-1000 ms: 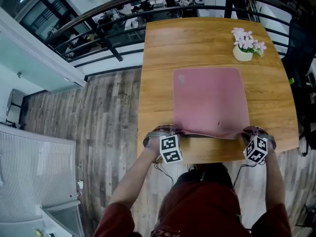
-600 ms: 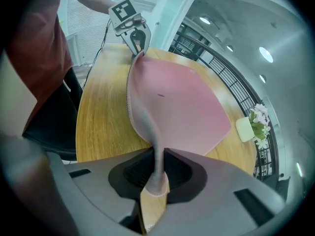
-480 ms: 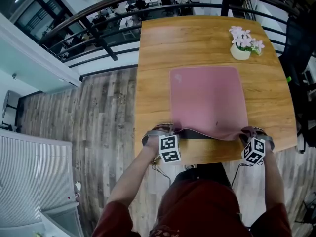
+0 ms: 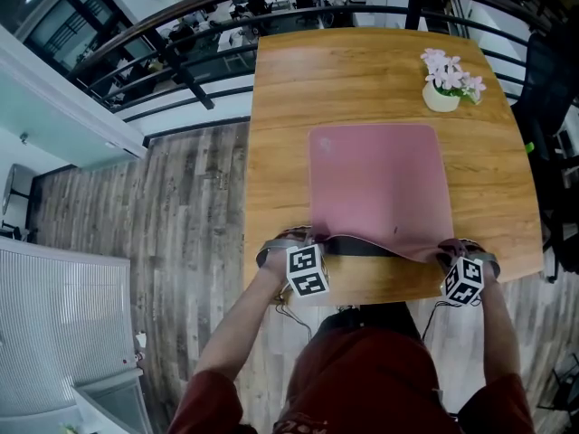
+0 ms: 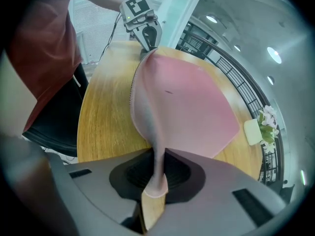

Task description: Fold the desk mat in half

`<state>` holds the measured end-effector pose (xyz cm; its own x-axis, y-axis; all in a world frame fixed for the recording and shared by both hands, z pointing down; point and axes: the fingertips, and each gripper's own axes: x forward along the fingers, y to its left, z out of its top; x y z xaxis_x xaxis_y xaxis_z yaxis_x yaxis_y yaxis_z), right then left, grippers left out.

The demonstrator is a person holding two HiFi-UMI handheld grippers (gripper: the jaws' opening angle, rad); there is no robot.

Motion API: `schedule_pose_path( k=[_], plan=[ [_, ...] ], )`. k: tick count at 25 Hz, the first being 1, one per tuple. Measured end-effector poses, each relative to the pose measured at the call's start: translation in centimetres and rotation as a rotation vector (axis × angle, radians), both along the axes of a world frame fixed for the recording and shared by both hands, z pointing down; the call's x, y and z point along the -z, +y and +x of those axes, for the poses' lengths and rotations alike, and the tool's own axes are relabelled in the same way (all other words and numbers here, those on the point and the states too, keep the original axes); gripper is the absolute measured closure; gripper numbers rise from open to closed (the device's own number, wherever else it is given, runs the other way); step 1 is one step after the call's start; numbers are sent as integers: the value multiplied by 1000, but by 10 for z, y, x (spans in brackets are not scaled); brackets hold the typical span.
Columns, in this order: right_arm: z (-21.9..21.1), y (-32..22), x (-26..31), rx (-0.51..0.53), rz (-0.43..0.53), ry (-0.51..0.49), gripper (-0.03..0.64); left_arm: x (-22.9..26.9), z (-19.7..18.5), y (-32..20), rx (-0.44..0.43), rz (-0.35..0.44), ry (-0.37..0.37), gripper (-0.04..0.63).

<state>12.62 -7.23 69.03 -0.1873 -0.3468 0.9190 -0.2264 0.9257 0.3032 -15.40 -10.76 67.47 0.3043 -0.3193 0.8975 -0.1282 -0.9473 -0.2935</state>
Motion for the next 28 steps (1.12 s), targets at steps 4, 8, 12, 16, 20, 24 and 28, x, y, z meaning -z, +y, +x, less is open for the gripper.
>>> schedule_pose_path(
  k=[4,8,12,16,20,24,28],
  plan=[
    [-1,-8,7,3,-13,-6,568,0,0,-4,2,-6,-9,561],
    [0,-20,13,4,-12,-13,568,0,0,-13,20,-3,-9,560],
    [-3,-31,21,4,5,-10,568,0,-3,-19,30,7,-15,561],
    [-3,-48,22,7,16,-10,568,-2,-5,-28,45,14,-24,560],
    [-6,-65,21,11,28,-9,567,0,-7,-38,61,24,-34,560],
    [-8,-81,17,11,32,-5,566,-2,-9,-49,78,33,-48,560],
    [-9,-88,12,20,15,-11,566,-2,-10,-58,88,40,-65,560]
  ],
)
